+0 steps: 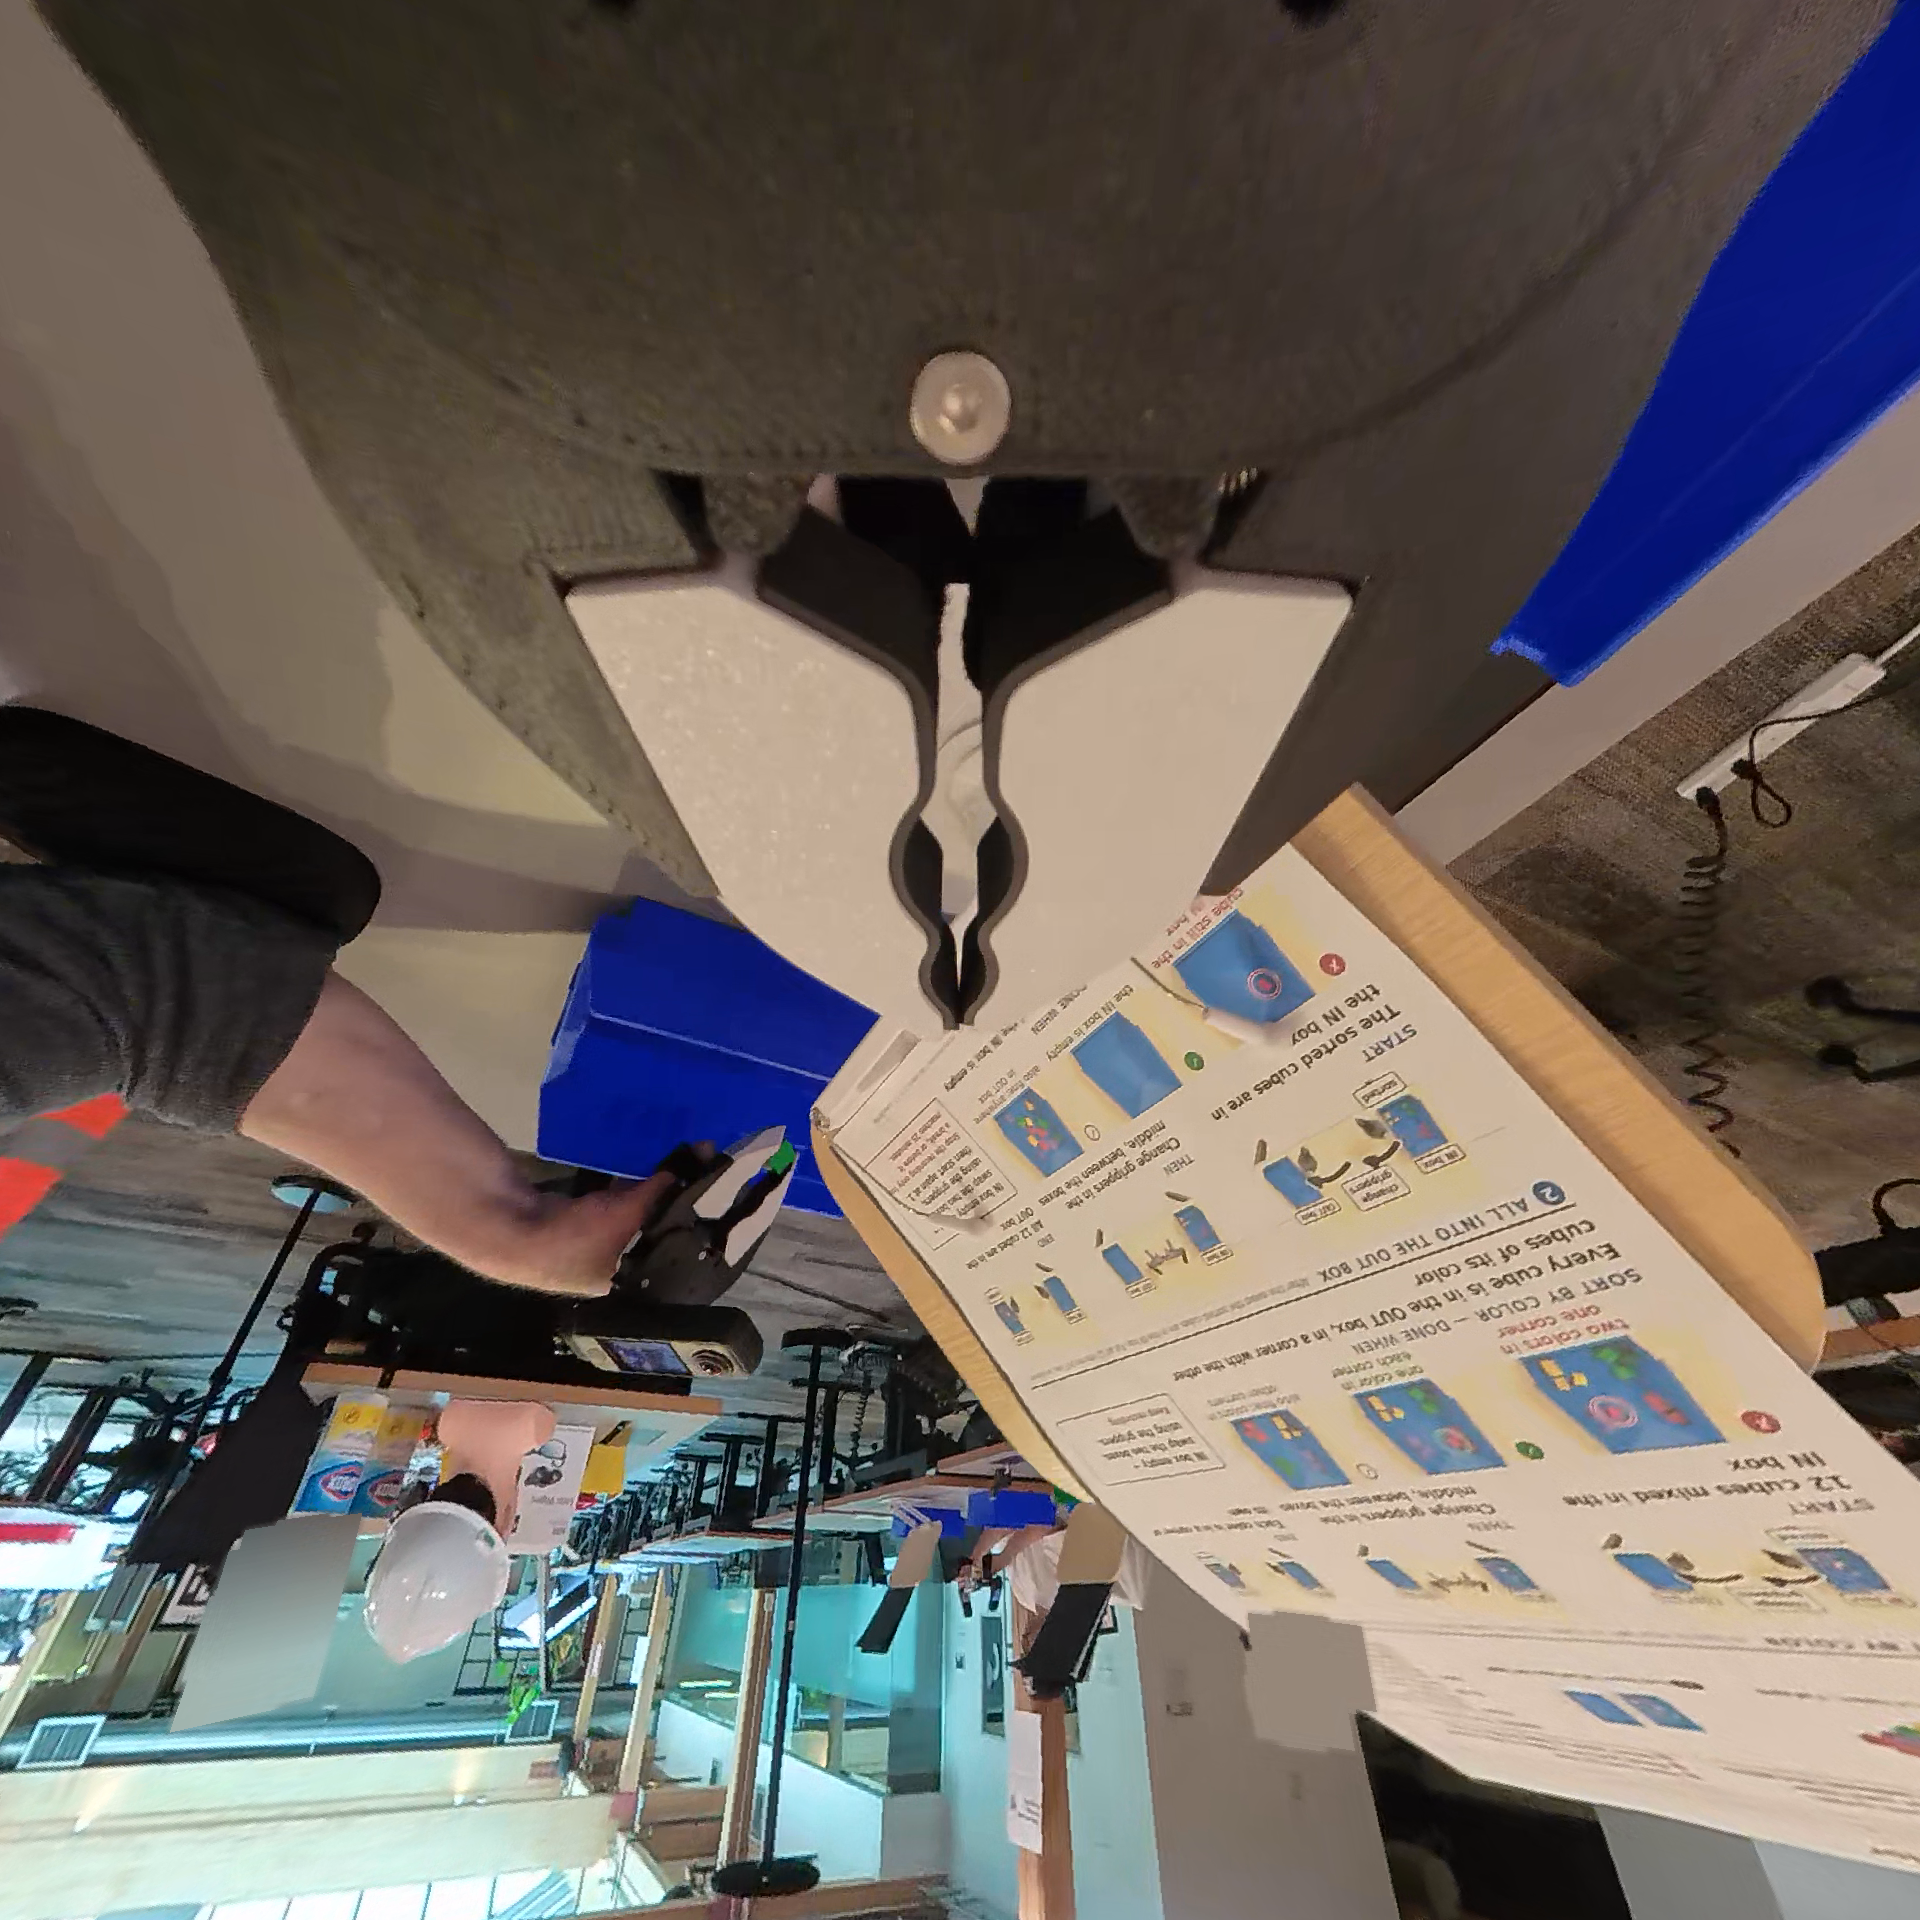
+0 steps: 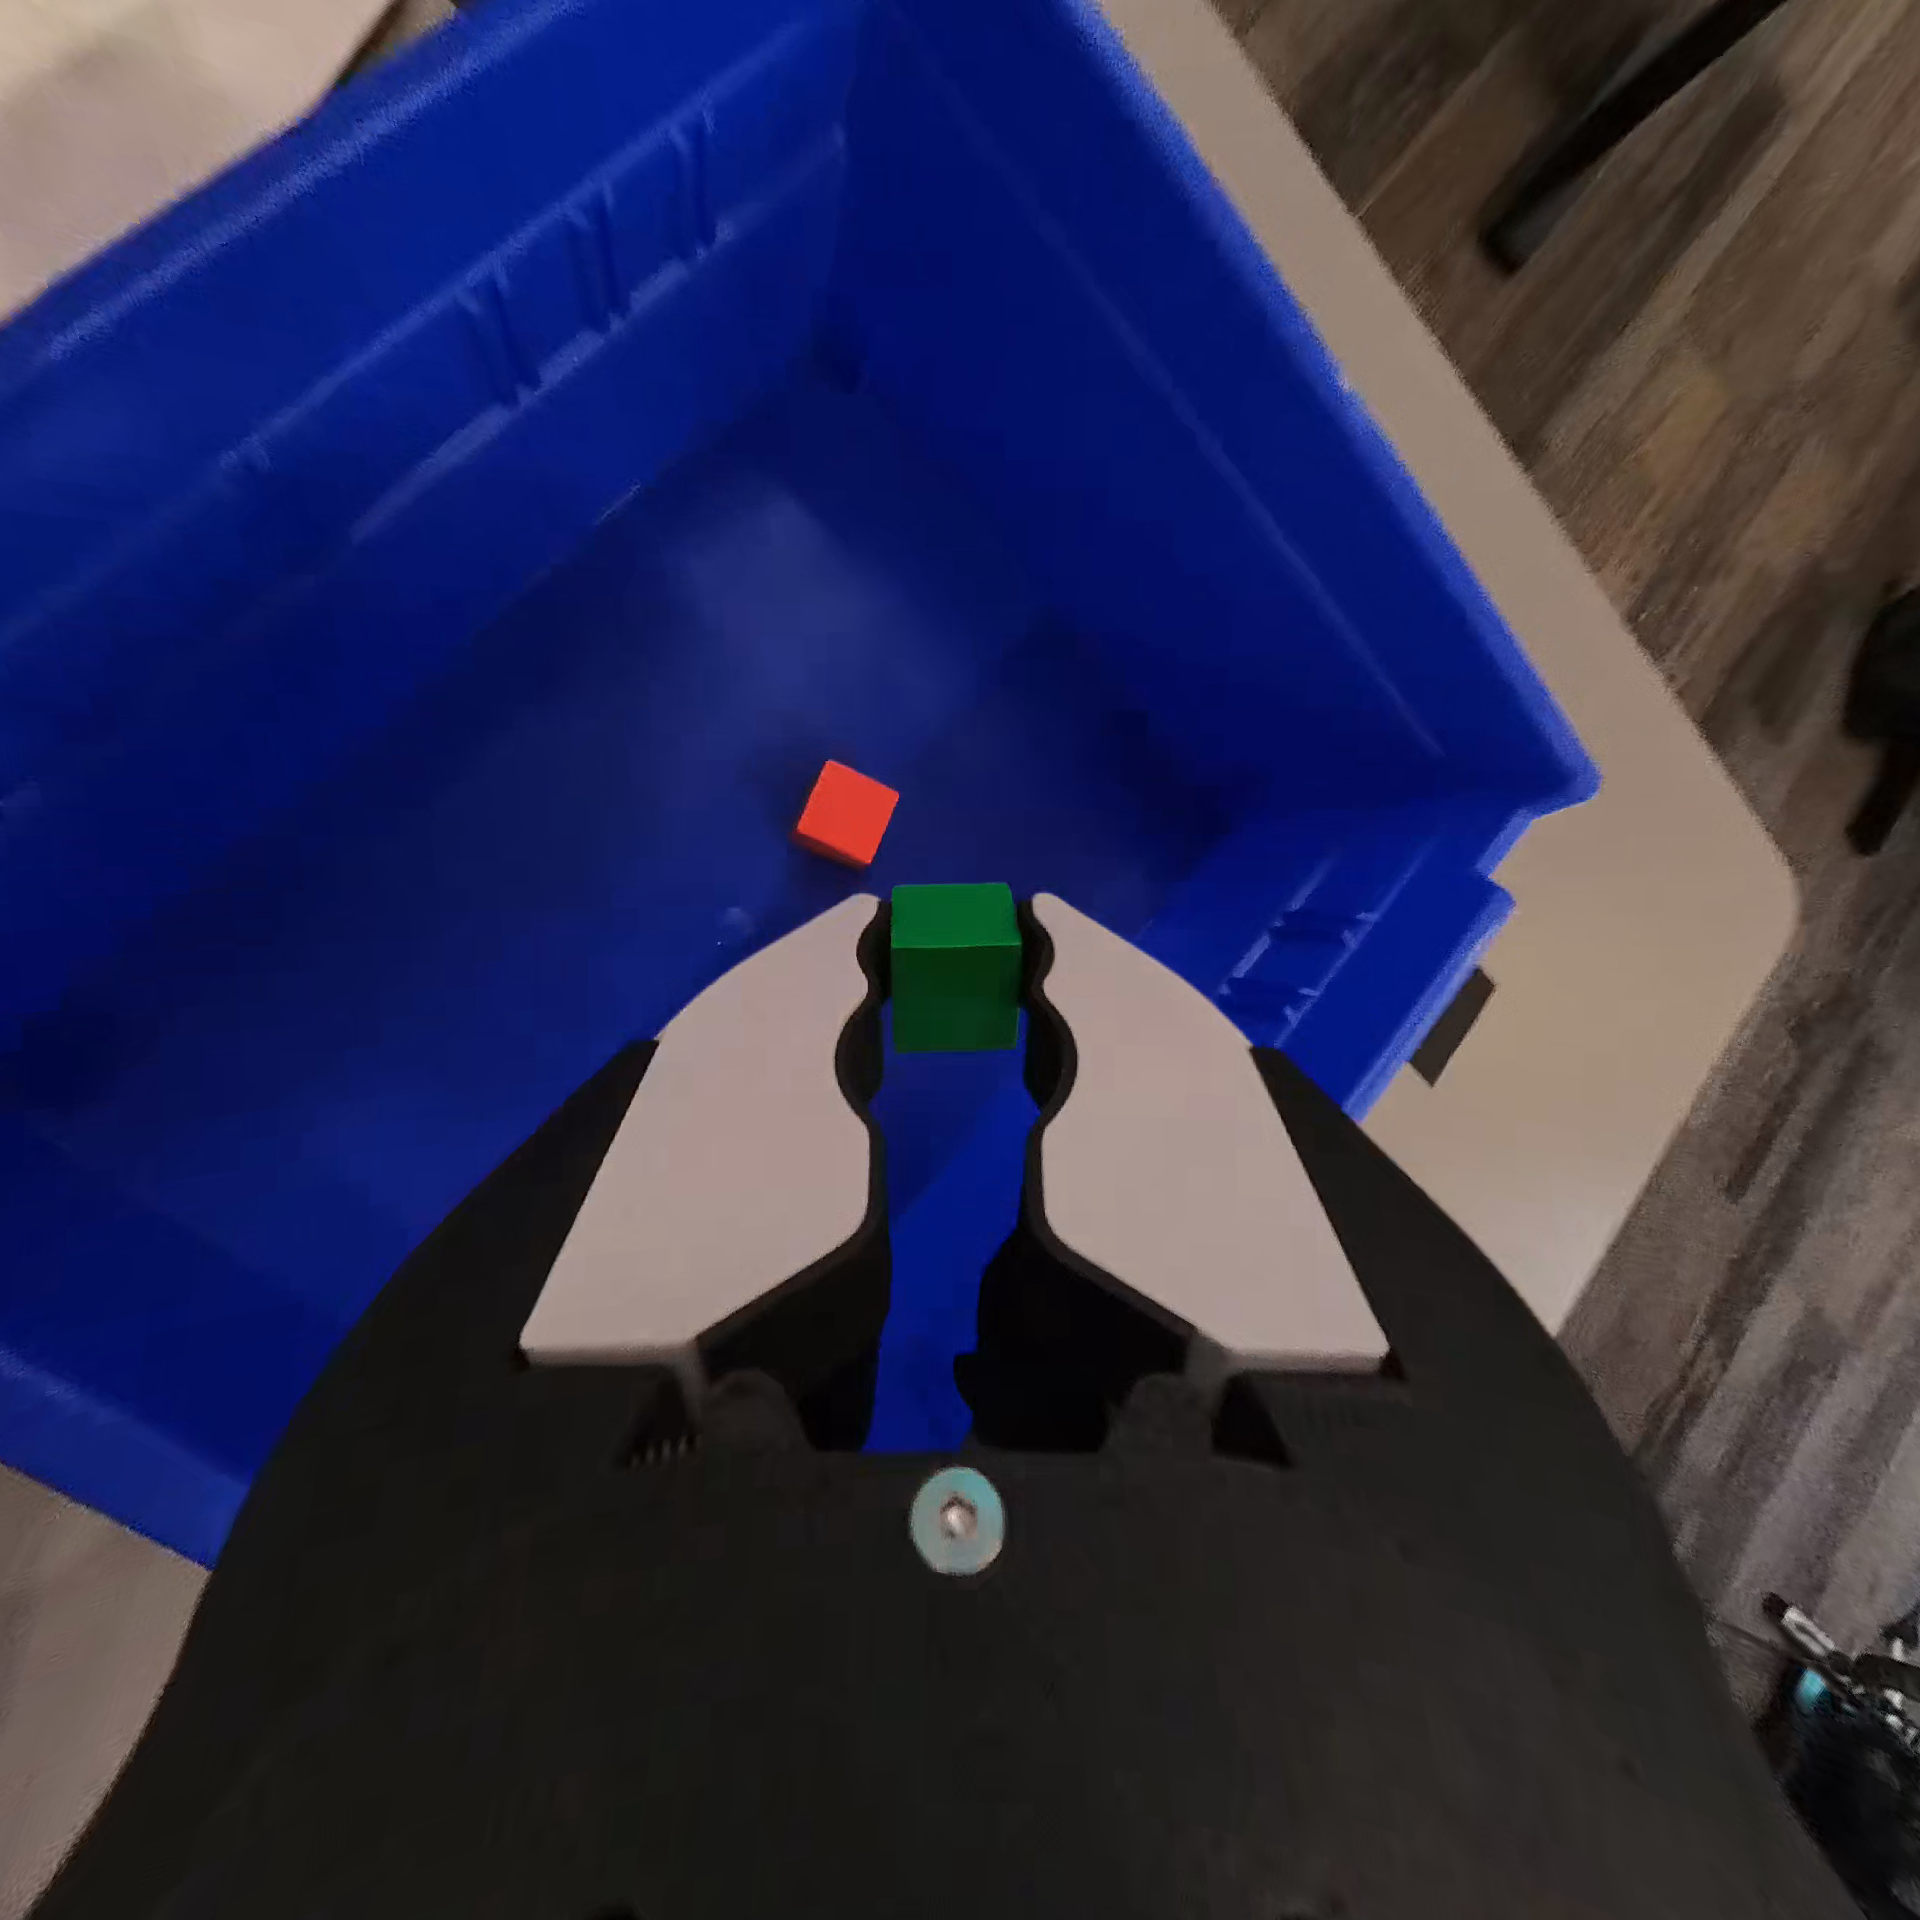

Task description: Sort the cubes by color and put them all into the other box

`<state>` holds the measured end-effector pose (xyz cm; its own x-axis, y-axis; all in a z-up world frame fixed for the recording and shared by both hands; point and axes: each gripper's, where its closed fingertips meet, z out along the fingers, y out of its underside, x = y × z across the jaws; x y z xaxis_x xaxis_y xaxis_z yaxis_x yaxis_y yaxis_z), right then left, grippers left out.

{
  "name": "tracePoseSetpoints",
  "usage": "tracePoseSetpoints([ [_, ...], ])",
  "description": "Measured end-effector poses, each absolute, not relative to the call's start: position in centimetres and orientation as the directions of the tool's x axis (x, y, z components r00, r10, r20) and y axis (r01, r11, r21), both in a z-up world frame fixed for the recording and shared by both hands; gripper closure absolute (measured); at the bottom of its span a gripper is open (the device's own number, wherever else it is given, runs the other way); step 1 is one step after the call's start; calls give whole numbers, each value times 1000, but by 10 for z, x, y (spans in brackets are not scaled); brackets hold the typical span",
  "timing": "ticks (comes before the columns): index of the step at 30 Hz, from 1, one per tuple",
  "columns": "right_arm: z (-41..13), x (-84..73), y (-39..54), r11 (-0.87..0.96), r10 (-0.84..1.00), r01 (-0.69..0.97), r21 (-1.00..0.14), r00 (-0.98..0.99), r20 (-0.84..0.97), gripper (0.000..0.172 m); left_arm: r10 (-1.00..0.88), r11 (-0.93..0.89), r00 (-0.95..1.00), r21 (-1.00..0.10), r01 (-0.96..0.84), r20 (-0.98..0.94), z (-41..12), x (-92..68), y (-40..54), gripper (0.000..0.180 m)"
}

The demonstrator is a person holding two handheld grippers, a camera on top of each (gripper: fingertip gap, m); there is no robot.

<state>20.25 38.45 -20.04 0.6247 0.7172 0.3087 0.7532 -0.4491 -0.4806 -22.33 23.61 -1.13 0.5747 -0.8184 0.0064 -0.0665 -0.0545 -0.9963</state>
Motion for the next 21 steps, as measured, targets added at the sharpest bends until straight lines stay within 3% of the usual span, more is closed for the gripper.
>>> tracePoseSetpoints([
  [6,-221,210,384,-515,715,753,-409,641,280,148,-804,-71,595,-992,-107,-7,-19,-227,240,180],
  [9,-220,215,380,-515,715,794,-323,606,349,148,-796,-76,605,-989,-126,-16,-21,-230,241,180],
  [12,-217,193,381,-483,734,784,-389,605,308,148,-793,-77,609,-989,-130,-18,-22,-232,241,180],
  [21,-259,189,381,-534,754,797,-282,600,267,148,-769,-103,638,-978,-181,-37,-31,-240,246,180],
])
